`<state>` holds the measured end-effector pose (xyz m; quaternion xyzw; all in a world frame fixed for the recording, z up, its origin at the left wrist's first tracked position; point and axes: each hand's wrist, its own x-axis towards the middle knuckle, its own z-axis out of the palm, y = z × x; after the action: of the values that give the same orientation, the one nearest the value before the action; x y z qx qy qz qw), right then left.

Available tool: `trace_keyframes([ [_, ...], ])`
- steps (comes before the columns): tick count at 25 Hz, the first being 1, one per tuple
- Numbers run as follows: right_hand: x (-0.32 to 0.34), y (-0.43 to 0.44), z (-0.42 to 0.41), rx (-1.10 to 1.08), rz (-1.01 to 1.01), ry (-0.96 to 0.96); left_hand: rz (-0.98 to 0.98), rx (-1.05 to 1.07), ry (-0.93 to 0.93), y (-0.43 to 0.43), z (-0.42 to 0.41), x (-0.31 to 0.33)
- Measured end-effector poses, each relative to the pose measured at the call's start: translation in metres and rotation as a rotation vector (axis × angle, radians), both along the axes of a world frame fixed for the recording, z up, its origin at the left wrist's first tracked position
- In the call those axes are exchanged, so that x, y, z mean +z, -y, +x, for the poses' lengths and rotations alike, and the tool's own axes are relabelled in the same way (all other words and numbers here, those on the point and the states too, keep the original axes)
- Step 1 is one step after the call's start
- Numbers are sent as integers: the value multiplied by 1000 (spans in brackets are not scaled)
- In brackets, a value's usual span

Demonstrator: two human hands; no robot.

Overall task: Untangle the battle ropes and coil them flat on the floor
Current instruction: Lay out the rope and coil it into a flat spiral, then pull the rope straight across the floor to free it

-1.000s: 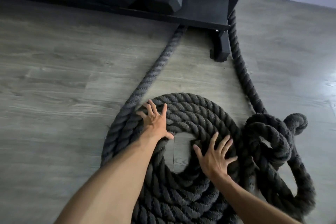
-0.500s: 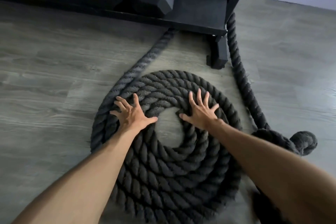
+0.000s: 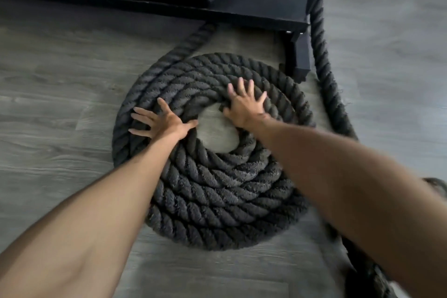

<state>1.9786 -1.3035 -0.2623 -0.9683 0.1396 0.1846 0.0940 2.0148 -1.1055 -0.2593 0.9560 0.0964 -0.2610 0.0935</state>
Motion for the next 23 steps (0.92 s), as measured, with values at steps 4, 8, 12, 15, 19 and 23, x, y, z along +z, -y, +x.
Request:
trace_keyframes([
  [4, -3, -19, -57, -65, 51, 32, 24, 11, 13, 30, -12, 10],
  [8, 27, 32, -171, -222, -54, 105, -99, -184, 294, 83, -62, 2],
  [12, 75, 71, -269, -455, -229, -18, -619, -511, 178, 189, -192, 49],
  [15, 109, 87, -299, -653, -188, -223, -875, -200, -550, 227, -291, 83],
  [19, 136, 91, -362, -785, -105, 13, -823, 24, -888, 219, -350, 104],
  [23, 169, 91, -430, -969, -3, 204, -699, 24, -953, 224, -389, 142],
])
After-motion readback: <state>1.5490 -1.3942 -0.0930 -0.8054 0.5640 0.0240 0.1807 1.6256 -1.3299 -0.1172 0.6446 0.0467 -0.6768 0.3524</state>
